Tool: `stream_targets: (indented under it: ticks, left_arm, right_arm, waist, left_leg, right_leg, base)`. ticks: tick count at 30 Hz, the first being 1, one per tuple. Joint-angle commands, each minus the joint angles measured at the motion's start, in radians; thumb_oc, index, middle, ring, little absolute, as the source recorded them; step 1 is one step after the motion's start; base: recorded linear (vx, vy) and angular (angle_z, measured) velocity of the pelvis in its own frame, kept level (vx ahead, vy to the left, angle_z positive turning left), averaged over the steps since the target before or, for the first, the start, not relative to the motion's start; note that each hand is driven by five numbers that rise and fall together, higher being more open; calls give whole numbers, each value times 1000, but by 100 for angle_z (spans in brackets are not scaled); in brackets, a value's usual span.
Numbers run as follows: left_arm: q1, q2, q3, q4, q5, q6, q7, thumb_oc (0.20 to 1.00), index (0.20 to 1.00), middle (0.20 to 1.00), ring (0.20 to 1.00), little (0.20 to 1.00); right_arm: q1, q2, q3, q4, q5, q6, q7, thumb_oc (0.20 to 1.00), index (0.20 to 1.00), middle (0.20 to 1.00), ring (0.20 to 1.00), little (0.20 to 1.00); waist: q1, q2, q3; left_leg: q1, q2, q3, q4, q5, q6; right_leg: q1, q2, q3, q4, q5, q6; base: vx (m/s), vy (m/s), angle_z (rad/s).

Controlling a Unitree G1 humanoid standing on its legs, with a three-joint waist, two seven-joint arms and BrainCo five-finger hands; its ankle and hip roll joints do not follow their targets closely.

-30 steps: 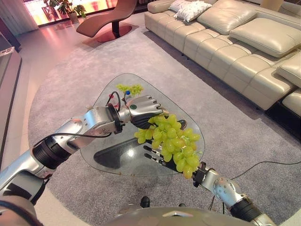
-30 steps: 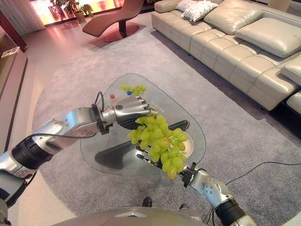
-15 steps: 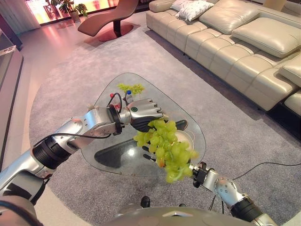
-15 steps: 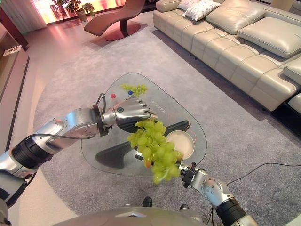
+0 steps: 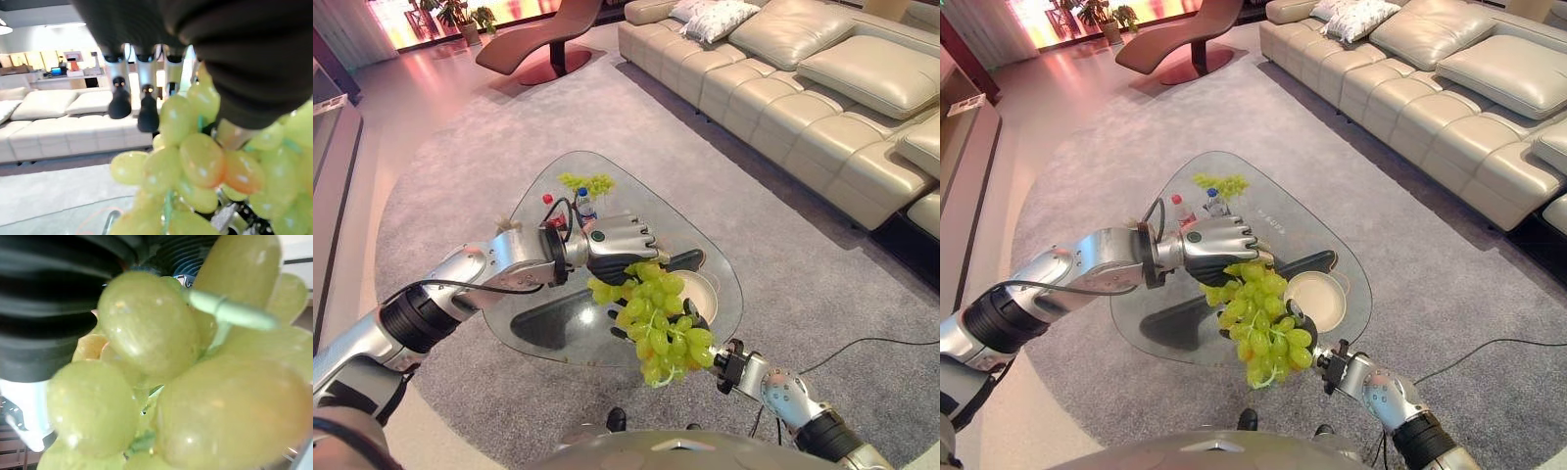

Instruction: Pick up fruits into the plate

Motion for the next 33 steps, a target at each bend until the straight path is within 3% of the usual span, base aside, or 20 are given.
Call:
stream_targets:
  ticks: [1,16,29,30,31,32,33]
  left_arm:
    - [-82,44,-17,8,-31,-1,26,200,200,200,200,200]
    - [-147,1,-37,46,-99,39,-8,200,200,200,200,200]
    - [-142,-33,-28,72,-104,49,-47,200,200,200,200,200]
    - [-140,-36,-28,74,-103,49,-52,200,200,200,200,200]
    - [-136,-38,-28,73,-100,49,-57,200,200,200,200,200]
    - [-134,-39,-28,73,-99,49,-57,200,200,200,200,200]
    - [-129,-38,-27,72,-97,47,-58,200,200,200,200,200]
  right_arm:
    - [-81,16,8,-155,121,-5,94,1000,1000,1000,1000,1000]
    - [-115,17,61,-177,-8,26,215,1000,1000,1000,1000,1000]
    - [-130,38,74,-182,-43,-5,222,1000,1000,1000,1000,1000]
    - [-131,40,75,-183,-41,-10,216,940,940,940,940,940]
    - [-135,41,76,-183,-37,-20,207,605,605,605,605,605]
    - [-135,41,76,-184,-34,-27,203,200,200,200,200,200]
    - [-132,41,75,-187,-30,-34,198,200,200,200,200,200]
  waist:
    - [23,-21,0]
    - [23,-21,-6]
    - [21,-21,-5]
    - [22,-21,-5]
    - [23,-21,-5]
    - [23,-21,-5]
    - [23,-21,-4]
  left_leg:
    - [83,-12,143,20,-157,1]
    - [86,-14,140,20,-158,-1]
    - [87,-15,141,22,-159,0]
    - [87,-14,141,22,-159,0]
    - [87,-14,141,22,-158,0]
    - [86,-15,141,23,-158,0]
    - [87,-16,139,23,-158,1]
  right_leg:
    - [7,-29,33,11,-39,74]
    - [11,-27,39,10,-42,74]
    - [11,-27,43,12,-43,73]
    - [11,-27,43,12,-44,72]
    - [11,-27,43,12,-44,72]
    - [10,-27,44,12,-44,72]
    - [11,-26,43,12,-43,72]
  base:
    - [0,0,0]
    - [0,0,0]
    - [0,0,0]
    - [0,0,0]
    - [0,0,0]
    - [0,0,0]
    - [0,0,0]
